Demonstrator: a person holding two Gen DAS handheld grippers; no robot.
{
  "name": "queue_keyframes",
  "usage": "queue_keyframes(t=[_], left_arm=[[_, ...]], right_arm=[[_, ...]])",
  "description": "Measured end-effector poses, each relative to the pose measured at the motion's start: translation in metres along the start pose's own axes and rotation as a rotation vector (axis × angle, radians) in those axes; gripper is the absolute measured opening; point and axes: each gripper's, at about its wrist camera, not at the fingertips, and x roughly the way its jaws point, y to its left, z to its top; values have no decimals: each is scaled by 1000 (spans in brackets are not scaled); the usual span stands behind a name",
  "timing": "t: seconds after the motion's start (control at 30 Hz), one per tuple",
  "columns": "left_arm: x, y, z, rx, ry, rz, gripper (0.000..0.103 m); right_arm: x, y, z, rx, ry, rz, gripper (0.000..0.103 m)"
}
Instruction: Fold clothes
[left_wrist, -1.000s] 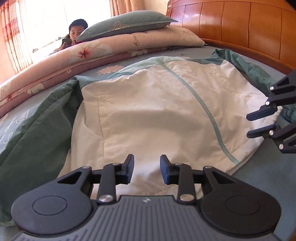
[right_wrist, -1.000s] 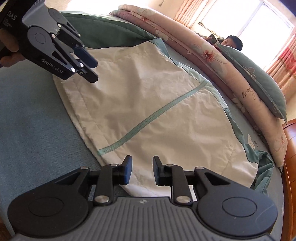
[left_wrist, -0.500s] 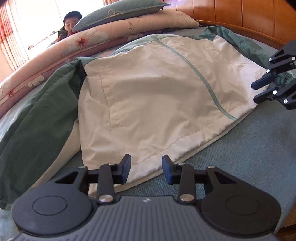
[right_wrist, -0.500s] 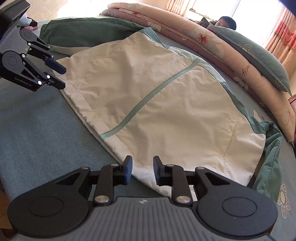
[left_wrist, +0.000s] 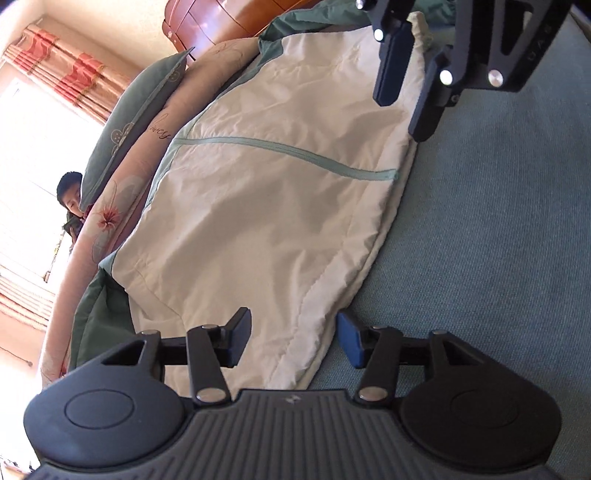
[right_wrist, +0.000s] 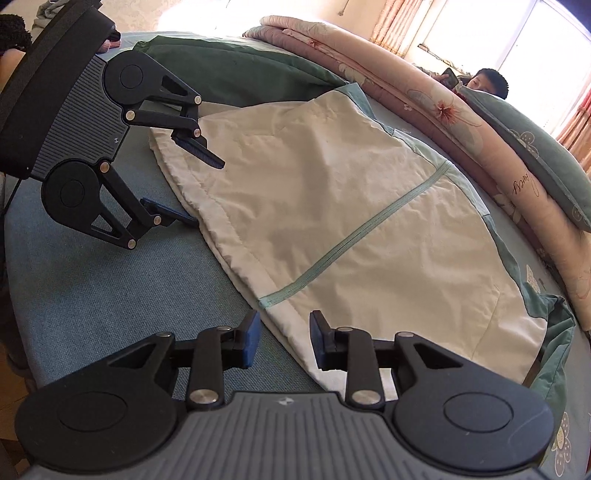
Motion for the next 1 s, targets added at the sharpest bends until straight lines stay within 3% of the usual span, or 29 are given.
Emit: queue_keyframes(t=[0.27, 0.43, 0.53, 0.57, 0.67, 0.73, 0.87, 0.93, 0.97, 1.0], left_arm=[[-8, 6, -7, -25, -50, 56, 54], [-7, 14, -9, -87, -64, 35, 54], [-9, 20, -11, -127, -76, 20, 54], [-11, 21, -11, -133, -83, 18, 54], [-17, 15, -14, -84, -113, 11, 59], [-20, 7, -15, -23, -132, 12, 67], [-7, -5, -10, 87, -130, 74, 68], [5, -4, -5, 99, -118, 104, 54], [10, -2, -1, 94, -110, 117, 20], [14, 0, 2, 82, -100, 127, 5]], right_arm=[[28, 31, 18, -147, -33, 1, 37], [53, 63, 29, -304, -49, -60, 37], [63, 79, 29, -409, -77, -139, 38], [65, 82, 28, -440, -83, -167, 35], [59, 83, 29, -430, -102, -185, 7], [50, 77, 31, -378, -126, -178, 7], [38, 67, 36, -325, -141, -166, 7], [36, 66, 37, -310, -139, -161, 7], [35, 66, 38, -304, -137, -158, 7], [34, 66, 38, -297, -136, -157, 9]])
